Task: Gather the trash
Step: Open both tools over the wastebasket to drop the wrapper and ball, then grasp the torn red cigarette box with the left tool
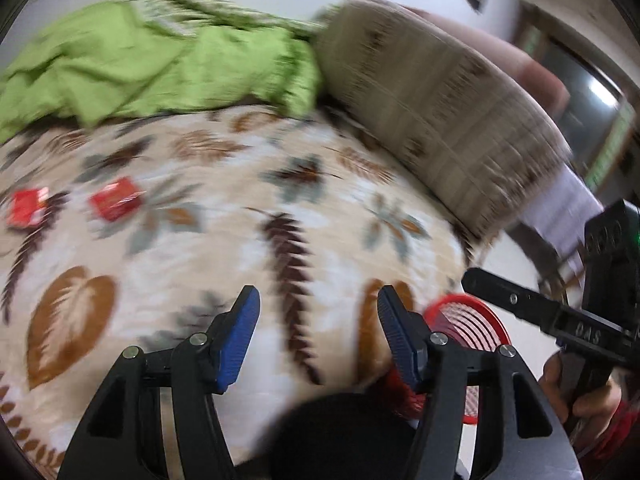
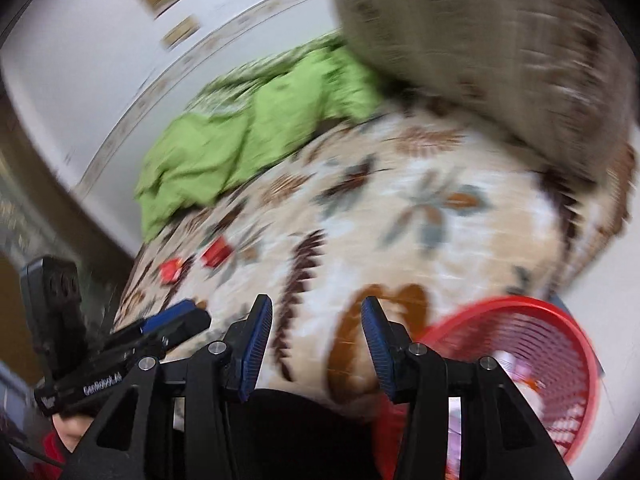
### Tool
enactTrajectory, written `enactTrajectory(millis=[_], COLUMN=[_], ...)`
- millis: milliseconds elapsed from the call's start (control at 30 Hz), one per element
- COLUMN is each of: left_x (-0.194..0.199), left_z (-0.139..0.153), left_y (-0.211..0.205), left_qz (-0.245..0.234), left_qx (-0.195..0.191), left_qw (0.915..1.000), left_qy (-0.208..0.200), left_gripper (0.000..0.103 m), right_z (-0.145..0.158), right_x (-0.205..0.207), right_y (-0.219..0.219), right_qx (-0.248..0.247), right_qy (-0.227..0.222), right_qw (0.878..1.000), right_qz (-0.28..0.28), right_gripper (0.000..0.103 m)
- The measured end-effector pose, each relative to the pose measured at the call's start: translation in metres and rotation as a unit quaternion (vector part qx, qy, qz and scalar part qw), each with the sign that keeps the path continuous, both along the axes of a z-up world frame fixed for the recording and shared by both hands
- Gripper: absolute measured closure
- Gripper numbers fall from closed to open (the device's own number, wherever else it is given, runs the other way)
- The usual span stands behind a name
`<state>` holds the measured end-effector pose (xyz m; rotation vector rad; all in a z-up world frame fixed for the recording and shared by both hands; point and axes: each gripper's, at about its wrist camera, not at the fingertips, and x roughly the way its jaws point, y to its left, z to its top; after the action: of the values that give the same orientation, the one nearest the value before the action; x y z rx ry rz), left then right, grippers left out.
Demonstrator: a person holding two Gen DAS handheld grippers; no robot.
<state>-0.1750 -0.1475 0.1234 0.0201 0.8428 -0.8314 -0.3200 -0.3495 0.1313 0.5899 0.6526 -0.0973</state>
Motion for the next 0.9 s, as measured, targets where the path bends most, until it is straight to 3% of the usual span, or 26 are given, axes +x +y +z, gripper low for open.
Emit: enactTrajectory(millis=[167, 433, 633, 900], left_x=[0.04, 0.098, 0.166, 0.253], left_z=[-0.002, -0.019, -0.044, -0.091], left_y=[0.065, 0.154, 0.216, 0.242], left_qz=[0.093, 0.222, 0.322, 0.396], left_qx=[-0.015, -0.026, -0.046, -0.102], left_qw=[0.9955, 0.9741, 0.943, 0.9004], left_qy=[0.01, 0.033, 0.071, 0.149], left_gripper=[0.043, 0.043, 0.043, 0.044], right_z=[-0.001, -0.014, -0.022, -0.038], right_x=[0.054, 0.132, 0.158, 0.192], right_y=[0.042, 0.096, 0.105, 0.1], right_qx=[-0.021, -0.049, -0.051, -0.047], right_qy=[-0.005, 0.023, 0.028, 0.039], right_qw=[0.998, 0.99, 0.988, 0.986], right_qz=[0.055, 0.127, 0.145, 0.153], right_gripper=[0.054, 0.054, 0.053, 0.053])
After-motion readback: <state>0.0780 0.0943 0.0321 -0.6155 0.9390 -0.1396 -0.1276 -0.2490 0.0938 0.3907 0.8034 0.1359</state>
